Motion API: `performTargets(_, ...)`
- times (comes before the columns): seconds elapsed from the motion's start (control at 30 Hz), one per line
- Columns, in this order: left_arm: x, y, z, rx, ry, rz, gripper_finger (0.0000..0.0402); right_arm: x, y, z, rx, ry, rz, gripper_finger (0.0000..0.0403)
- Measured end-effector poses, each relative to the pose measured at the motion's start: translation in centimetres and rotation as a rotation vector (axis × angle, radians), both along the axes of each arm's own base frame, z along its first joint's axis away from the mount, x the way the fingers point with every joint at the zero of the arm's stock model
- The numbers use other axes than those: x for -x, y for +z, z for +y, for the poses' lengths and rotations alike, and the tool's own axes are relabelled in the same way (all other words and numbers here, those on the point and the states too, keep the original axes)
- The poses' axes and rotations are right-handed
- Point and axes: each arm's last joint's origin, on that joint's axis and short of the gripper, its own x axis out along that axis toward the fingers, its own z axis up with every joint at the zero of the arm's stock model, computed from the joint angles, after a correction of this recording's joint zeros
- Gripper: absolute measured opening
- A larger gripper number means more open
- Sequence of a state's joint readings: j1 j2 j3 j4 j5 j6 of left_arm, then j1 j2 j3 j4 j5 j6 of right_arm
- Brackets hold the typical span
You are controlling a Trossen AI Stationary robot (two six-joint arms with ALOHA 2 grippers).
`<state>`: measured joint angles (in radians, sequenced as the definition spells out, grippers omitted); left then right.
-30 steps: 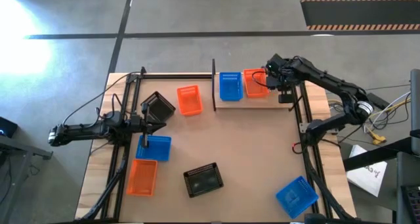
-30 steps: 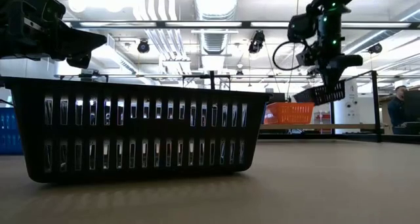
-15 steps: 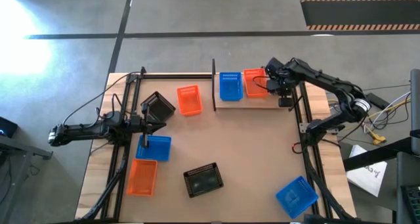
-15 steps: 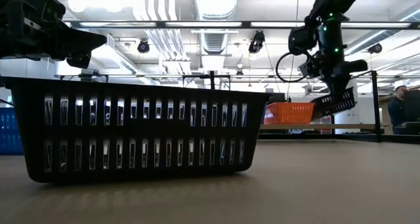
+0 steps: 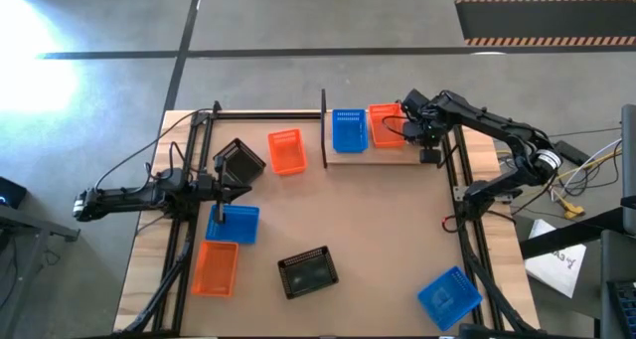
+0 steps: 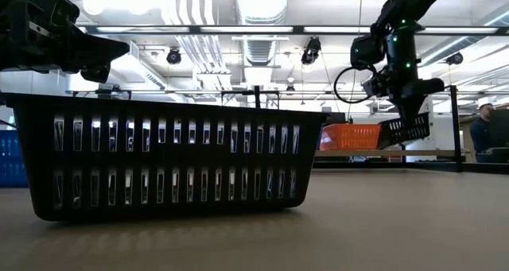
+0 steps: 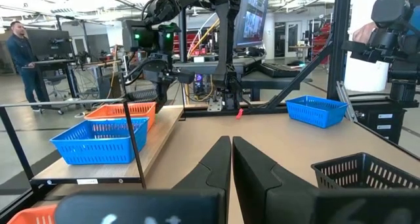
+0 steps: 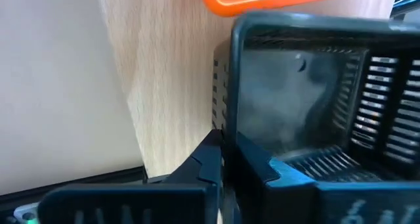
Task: Stack baskets on shelf by color
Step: Put the bottom right black basket on the shelf
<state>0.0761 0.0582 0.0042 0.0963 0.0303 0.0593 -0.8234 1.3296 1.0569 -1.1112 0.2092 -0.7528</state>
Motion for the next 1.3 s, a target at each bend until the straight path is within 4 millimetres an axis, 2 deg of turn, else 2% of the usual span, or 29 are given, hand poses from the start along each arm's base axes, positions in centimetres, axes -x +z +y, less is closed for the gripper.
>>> performTargets(0.23, 0.0, 0.0, 0.0, 0.0, 0.0, 0.0, 0.0, 0.1, 0.0, 0.0, 0.01, 0.005, 0.025, 0.0092)
performTargets(0.43, 0.0, 0.0, 0.0, 0.0, 0.0, 0.0, 0.0, 0.5, 0.8, 0.4, 0.051, 0.005, 0.029, 0.011)
performTargets(0.6, 0.0, 0.0, 0.0, 0.0, 0.0, 0.0, 0.0, 0.5, 0.7, 0.4, 0.035, 0.005, 0.001, 0.0091)
performTargets(0.93, 0.0, 0.0, 0.0, 0.0, 0.0, 0.0, 0.0, 0.6, -1.3, 0.6, 0.018, 0.011, -0.026, 0.007)
performTargets(1.13, 0.0, 0.0, 0.0, 0.0, 0.0, 0.0, 0.0, 0.7, -1.5, 0.8, 0.008, 0.011, -0.016, 0.0017)
performTargets(1.3, 0.0, 0.0, 0.0, 0.0, 0.0, 0.0, 0.0, 0.7, -1.5, 0.8, 0.008, 0.018, -0.015, 0.0013)
